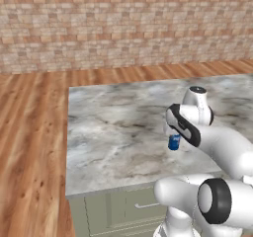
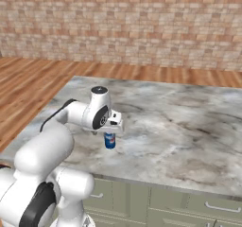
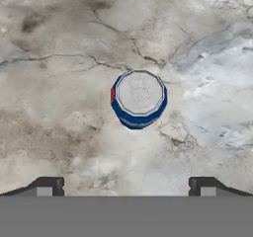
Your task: Pick the can from the counter and place it in the open cabinet.
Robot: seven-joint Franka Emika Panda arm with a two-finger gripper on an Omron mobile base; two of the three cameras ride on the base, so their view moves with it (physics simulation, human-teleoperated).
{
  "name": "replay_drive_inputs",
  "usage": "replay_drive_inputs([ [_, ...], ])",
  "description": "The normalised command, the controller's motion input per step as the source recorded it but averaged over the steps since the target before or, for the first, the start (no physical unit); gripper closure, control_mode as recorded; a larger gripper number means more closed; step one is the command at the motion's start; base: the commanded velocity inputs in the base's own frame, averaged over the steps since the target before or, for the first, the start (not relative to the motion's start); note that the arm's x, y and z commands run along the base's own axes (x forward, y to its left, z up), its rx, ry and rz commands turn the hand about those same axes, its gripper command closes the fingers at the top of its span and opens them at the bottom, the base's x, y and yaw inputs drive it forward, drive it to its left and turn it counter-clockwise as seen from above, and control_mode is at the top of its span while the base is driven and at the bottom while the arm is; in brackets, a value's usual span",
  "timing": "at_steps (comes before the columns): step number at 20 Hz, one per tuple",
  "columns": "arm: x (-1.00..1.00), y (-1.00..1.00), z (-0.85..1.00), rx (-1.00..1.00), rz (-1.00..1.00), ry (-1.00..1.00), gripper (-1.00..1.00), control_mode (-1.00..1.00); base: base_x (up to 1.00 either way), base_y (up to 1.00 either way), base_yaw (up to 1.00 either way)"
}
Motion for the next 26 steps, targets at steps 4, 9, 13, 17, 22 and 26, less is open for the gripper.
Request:
replay_drive_inputs([
  [4, 0.12, -0.04, -0.40, 0.00, 0.00, 0.00, -1.00, -1.00, 0.00, 0.00, 0.00],
  [9, 0.13, -0.02, -0.37, 0.00, 0.00, 0.00, -1.00, -1.00, 0.00, 0.00, 0.00],
  [13, 0.14, -0.03, -0.30, 0.00, 0.00, 0.00, -1.00, -1.00, 0.00, 0.00, 0.00],
  [17, 0.15, -0.07, -0.18, 0.00, 0.00, 0.00, -1.00, -1.00, 0.00, 0.00, 0.00],
  [22, 0.20, -0.06, -0.04, 0.01, 0.00, 0.00, -1.00, -1.00, 0.00, 0.00, 0.00],
  [26, 0.20, -0.02, 0.00, 0.02, 0.00, 0.00, -1.00, -1.00, 0.00, 0.00, 0.00],
])
